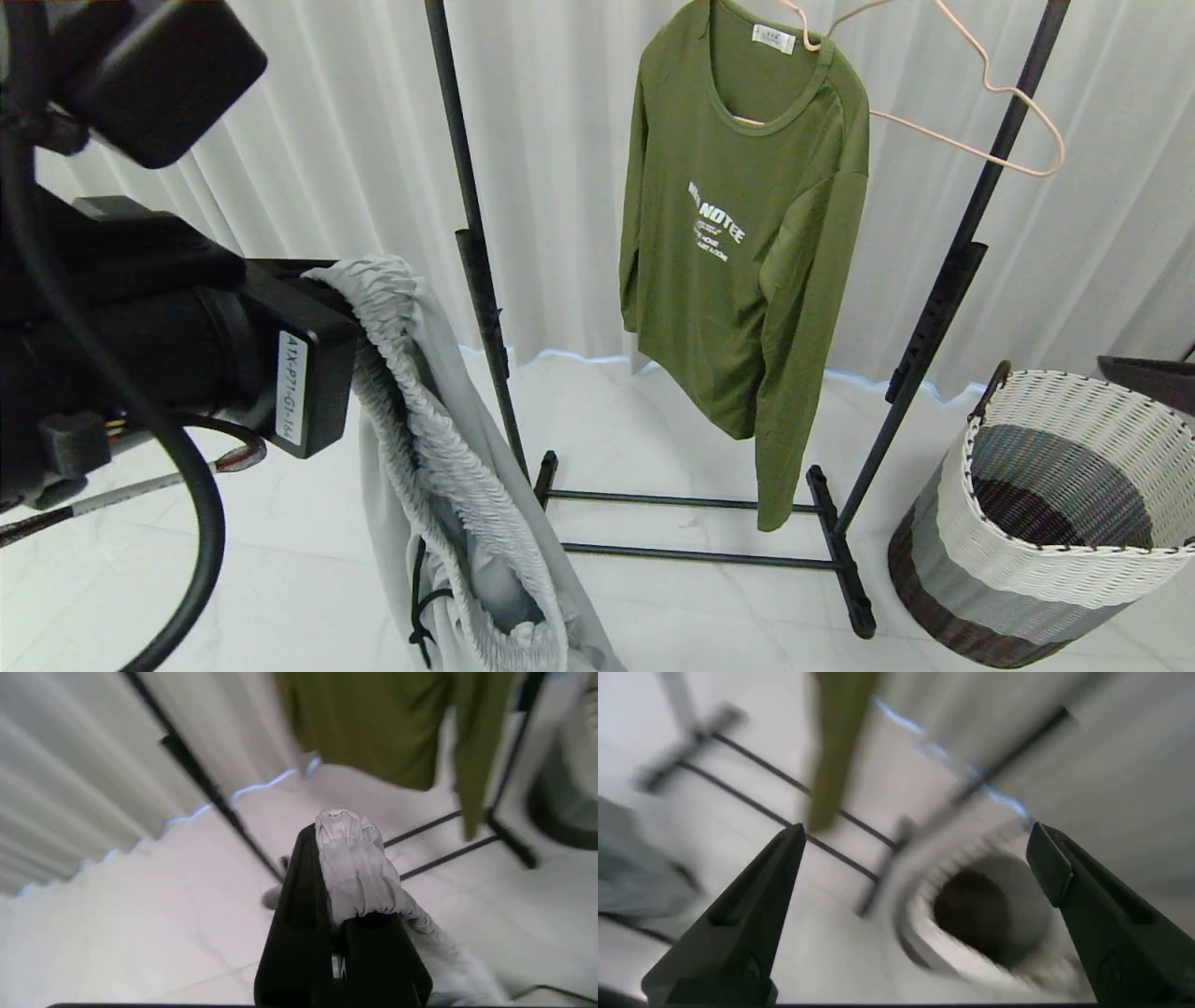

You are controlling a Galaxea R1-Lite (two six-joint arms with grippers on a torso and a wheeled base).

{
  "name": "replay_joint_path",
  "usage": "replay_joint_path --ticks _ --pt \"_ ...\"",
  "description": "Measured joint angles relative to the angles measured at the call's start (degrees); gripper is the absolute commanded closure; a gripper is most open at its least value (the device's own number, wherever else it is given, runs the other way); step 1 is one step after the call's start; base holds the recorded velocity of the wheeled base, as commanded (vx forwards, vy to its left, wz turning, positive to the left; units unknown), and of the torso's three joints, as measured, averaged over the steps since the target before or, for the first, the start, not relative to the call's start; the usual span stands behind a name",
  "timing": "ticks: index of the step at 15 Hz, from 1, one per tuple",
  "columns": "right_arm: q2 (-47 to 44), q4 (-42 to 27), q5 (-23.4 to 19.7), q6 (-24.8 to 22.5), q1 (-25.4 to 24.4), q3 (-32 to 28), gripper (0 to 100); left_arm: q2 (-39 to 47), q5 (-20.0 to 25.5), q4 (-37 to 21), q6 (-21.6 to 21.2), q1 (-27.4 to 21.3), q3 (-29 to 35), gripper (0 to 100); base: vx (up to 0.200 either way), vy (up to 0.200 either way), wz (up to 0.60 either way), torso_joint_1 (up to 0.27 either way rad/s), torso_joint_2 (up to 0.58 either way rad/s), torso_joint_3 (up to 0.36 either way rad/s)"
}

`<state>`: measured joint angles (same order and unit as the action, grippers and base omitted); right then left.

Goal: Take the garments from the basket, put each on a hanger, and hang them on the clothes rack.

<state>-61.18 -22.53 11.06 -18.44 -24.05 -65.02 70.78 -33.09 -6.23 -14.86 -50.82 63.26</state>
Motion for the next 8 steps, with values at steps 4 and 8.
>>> replay_joint_path --ticks 4,8 --pt "-0.1 -2.3 0.8 -3.3 10.7 0.6 0 -1.2 0.1 0.0 -1.0 6.9 -0.8 100 0.000 0.000 0.00 0.000 0.00 0.000" --pt "-0.5 -2.2 0.0 -3.0 12.1 0.9 0 -1.8 0.3 0.2 -1.4 7.9 -1.9 100 0.000 0.000 0.00 0.021 -0.09 -0.083"
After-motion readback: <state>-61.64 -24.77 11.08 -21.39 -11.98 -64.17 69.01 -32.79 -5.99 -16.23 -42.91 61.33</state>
